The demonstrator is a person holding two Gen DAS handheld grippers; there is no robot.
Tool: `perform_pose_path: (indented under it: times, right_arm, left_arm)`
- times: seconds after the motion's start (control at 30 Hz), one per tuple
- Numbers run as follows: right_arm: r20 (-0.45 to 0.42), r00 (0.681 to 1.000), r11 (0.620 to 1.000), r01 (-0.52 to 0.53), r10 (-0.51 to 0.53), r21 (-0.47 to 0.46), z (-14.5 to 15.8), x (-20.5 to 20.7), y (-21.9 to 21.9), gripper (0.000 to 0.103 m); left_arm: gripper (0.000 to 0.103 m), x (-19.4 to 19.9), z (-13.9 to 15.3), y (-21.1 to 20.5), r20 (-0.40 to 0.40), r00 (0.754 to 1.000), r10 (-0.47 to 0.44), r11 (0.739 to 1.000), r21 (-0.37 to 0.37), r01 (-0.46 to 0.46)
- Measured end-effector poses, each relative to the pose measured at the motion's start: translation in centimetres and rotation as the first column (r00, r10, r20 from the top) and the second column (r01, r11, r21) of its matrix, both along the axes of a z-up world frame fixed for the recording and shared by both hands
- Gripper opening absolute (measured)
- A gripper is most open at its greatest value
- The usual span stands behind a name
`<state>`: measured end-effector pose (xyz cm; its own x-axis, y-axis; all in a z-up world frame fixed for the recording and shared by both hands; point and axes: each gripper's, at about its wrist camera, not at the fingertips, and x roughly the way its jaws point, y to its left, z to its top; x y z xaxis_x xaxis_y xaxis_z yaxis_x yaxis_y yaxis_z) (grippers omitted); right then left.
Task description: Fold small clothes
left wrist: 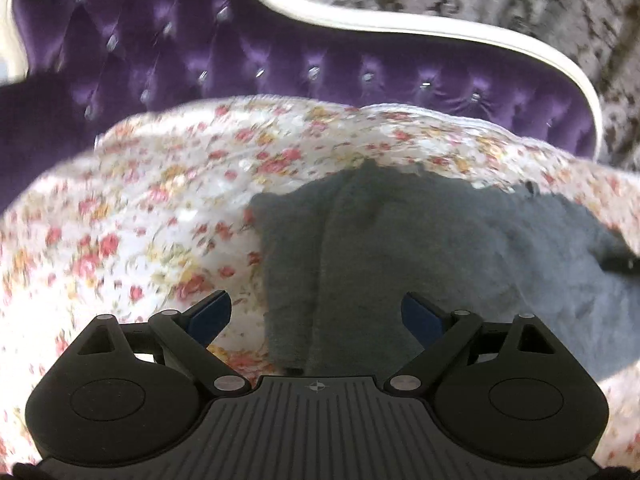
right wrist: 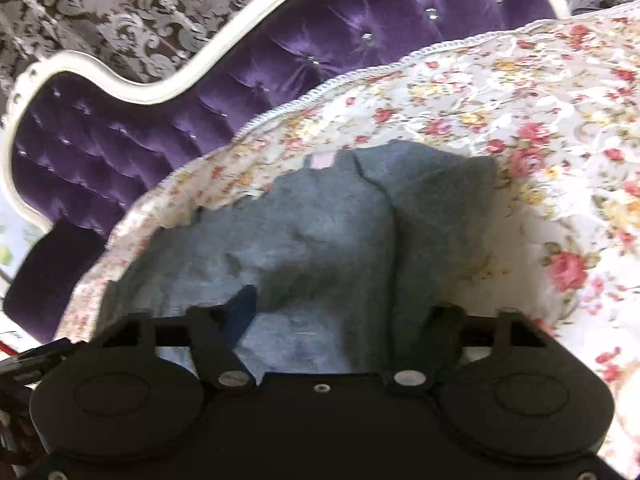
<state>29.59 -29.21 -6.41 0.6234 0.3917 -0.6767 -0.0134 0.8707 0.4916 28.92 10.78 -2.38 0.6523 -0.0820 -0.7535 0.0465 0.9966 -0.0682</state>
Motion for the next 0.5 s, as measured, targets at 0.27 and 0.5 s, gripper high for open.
perform_pose_path:
  times: [0.27,0.5]
  right_arm:
    - [-0.051,0.998,0.998,0.042,-0.044,-0.048,2.1,0.3,0.5,0.033]
    - [-0.006,0.998,0.995,-0.057,0.057,-0.08,6.5,2.0,6.2,0.032]
  left_arm:
    - [0.093,0.4,0.3,2.3,0.015,0.999,0.039,0.999,0.011,-0.039]
    - [0.093,0.8,0.9,3.4,0.012,0.999,0.034,0.999,-0.023,-0.034]
